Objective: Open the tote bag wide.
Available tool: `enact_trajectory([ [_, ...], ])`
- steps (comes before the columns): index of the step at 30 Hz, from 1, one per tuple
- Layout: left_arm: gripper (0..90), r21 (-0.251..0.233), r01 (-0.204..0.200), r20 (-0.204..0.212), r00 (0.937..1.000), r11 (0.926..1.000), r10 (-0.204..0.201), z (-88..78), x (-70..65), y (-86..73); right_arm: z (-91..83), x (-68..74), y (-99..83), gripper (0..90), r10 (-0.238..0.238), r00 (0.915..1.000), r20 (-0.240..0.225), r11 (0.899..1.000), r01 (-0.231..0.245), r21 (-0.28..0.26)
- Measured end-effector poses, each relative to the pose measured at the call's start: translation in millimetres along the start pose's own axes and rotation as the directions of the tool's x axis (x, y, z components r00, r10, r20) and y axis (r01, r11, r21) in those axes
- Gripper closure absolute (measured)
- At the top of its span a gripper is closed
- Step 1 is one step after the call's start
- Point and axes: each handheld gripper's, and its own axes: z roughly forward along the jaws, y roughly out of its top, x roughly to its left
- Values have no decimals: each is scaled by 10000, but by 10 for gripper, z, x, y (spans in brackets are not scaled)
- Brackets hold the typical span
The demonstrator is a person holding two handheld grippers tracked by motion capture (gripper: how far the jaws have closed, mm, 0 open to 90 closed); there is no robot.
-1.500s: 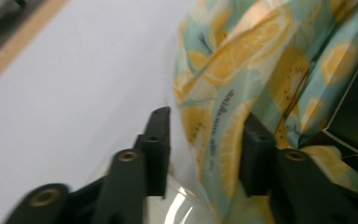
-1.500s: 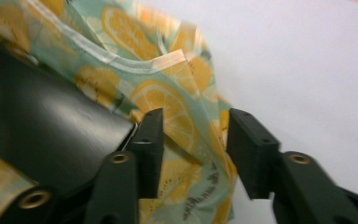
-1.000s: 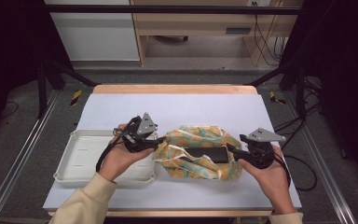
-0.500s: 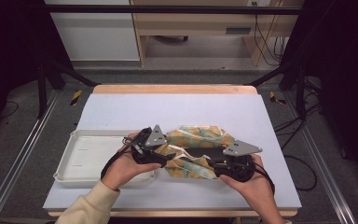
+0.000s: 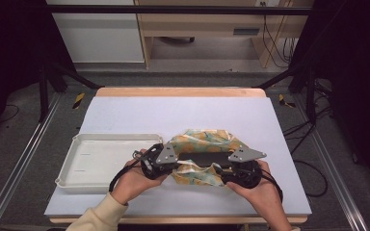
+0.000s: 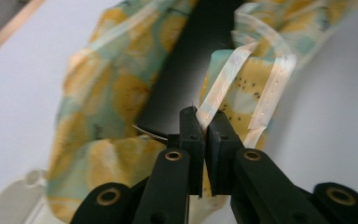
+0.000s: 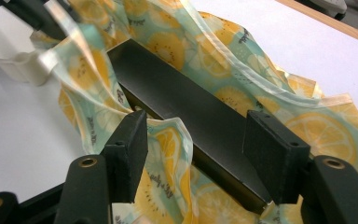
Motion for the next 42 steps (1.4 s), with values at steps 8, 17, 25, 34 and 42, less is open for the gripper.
enact_trajectory([
  [8, 894, 332, -279, 759, 9968, 9991, 254, -25, -186, -194, -11, 42, 21, 467, -14, 10000, 47, 9997, 15, -249],
  [17, 900, 707, -387, 1304, 9910, 9967, 292, 29, -237, -367, 62, 63, 81, 637, 184, 9998, 12, 9988, -183, -462],
  [25, 900, 1388, -988, 1673, 9830, 9854, 750, 70, -285, -422, 197, 159, 10, 560, 116, 9957, -921, 9992, -81, 385],
  [34, 900, 1672, -1029, 1588, 9844, 9805, 762, 90, -264, -449, 261, 275, -111, 555, -52, 9862, -1655, 9986, 140, 518],
  [42, 900, 1848, -1289, 1696, 9807, 9743, 976, 102, -268, -474, 284, 354, 158, 667, -908, 9800, -1773, 9950, 966, 242],
])
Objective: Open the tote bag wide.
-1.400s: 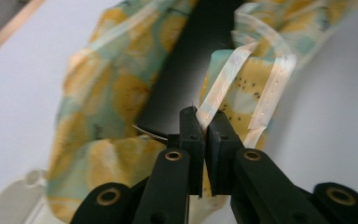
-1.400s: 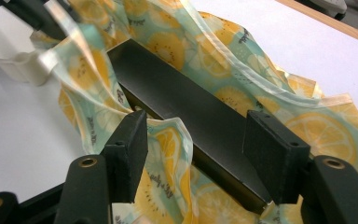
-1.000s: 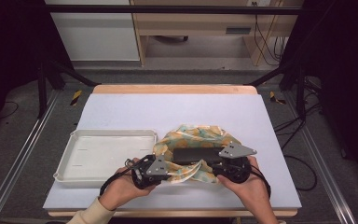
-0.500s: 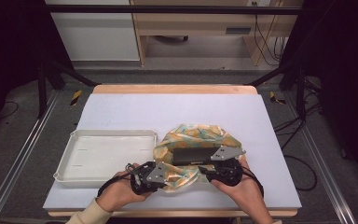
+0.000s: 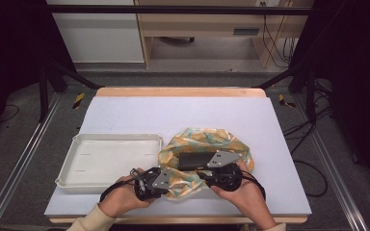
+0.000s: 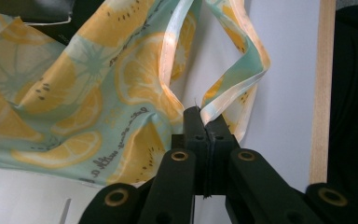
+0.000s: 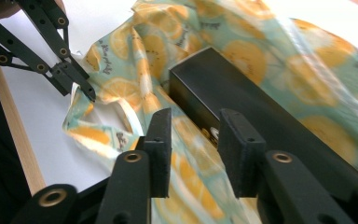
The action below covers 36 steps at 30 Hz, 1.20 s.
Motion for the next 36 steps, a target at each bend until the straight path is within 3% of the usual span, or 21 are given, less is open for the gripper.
enact_trajectory([
  [5, 900, -70, 78, -94, 9999, 9999, -78, -35, 18, -26, 244, 95, -38, 630, -290, 9978, -599, 9980, 323, 540],
  [10, 900, -173, 141, -157, 9998, 9998, -144, -74, 51, -47, 345, 174, -148, 788, -412, 9965, -724, 9944, 479, 938],
  [14, 887, -515, 352, -485, 9981, 9981, -377, -153, 99, -48, 370, 209, -214, 891, -383, 9966, -729, 9941, 454, 983],
  [17, 827, -771, 475, -613, 9967, 9959, -523, -207, 125, -58, 383, 216, -263, 900, -316, 9967, -743, 9953, 381, 888],
  [21, 657, -1067, 449, -837, 9950, 9933, -540, -288, 135, -49, 370, 220, -313, 900, -365, 9984, -439, 9959, 399, 809],
  [26, 501, -1760, 578, -1028, 9917, 9827, -768, -475, 191, -13, 396, 233, -355, 900, -365, 9985, -408, 9954, 400, 873],
  [29, 424, -2162, 877, -1453, 9820, 9724, -1209, -559, 277, 26, 407, 239, -354, 900, -402, 9983, -412, 9945, 439, 954],
  [33, 396, -2493, 1306, -2081, 9605, 9596, -1848, -566, 418, 137, 421, 250, -368, 900, -451, 9980, -446, 9934, 495, 1034],
  [34, 379, -2522, 1363, -2173, 9568, 9580, -1934, -547, 454, 170, 424, 251, -367, 900, -485, 9978, -462, 9935, 530, 1005],
  [36, 368, -2307, 1420, -2516, 9469, 9626, -2000, -487, 529, 231, 425, 258, -366, 900, -475, 9976, -503, 9938, 522, 980],
])
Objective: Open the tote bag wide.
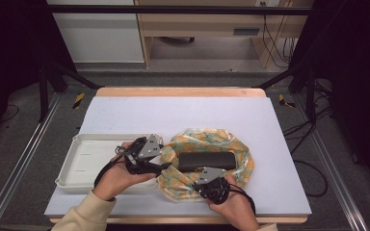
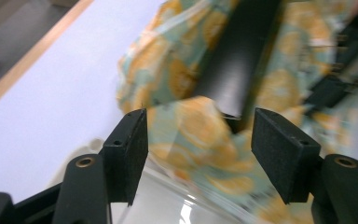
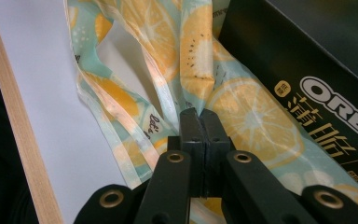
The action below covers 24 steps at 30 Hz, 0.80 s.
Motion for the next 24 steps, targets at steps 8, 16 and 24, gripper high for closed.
enact_trajectory([
  [8, 311, 328, 1094, -1, 9940, 9935, -1095, 343, 140, 57, 2, 9, 3, 900, -110, 9999, -31, 9999, 110, 32],
  [16, 301, 285, 939, 174, 9954, 9952, -944, 377, 59, 126, 19, 27, 13, 899, -201, 9998, -26, 9997, 202, 115],
  [24, 680, 1447, 612, -460, 9974, 9876, -551, 453, 66, 1, -10, 53, 11, 900, -256, 9995, -179, 9996, 258, 128],
])
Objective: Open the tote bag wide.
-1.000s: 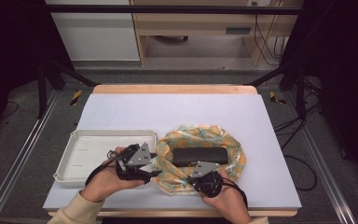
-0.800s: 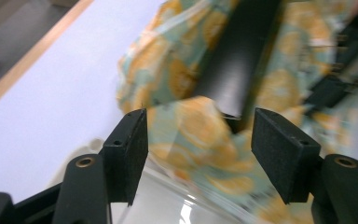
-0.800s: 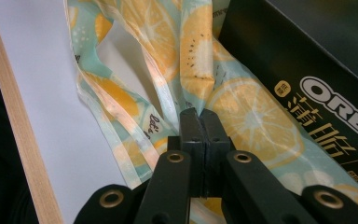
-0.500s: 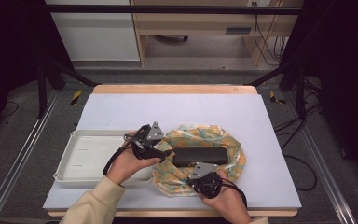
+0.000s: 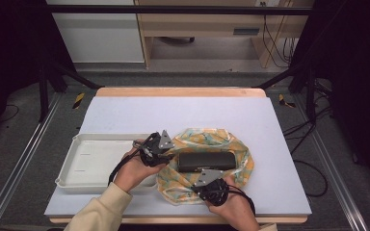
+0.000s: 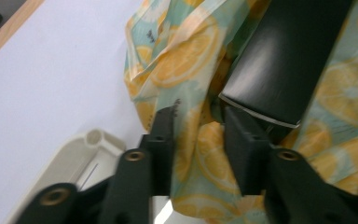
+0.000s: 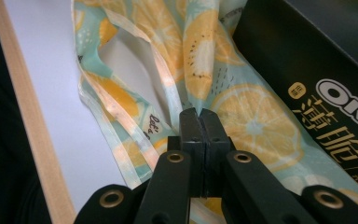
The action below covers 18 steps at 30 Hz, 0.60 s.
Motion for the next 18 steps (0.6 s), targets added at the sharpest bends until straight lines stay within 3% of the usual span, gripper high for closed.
enact_trajectory([
  [4, 812, 294, -85, 43, 10000, 9995, 84, 64, 3, -34, -22, 21, -7, 900, -164, 9998, -136, 9998, 165, 89],
  [8, 870, 346, -141, 63, 9999, 9993, 139, 117, -6, -29, -37, 14, -3, 877, -144, 9997, -219, 9999, 146, 70],
  [13, 886, 232, -123, 69, 9999, 9997, 122, 93, -11, -38, -140, 23, 73, 638, -11, 10000, -25, 9993, 10, -372],
  [18, 891, 76, -119, 153, 9998, 9999, 117, 56, -19, -39, -213, 68, 239, 552, -72, 9997, 228, 9985, 85, -545],
])
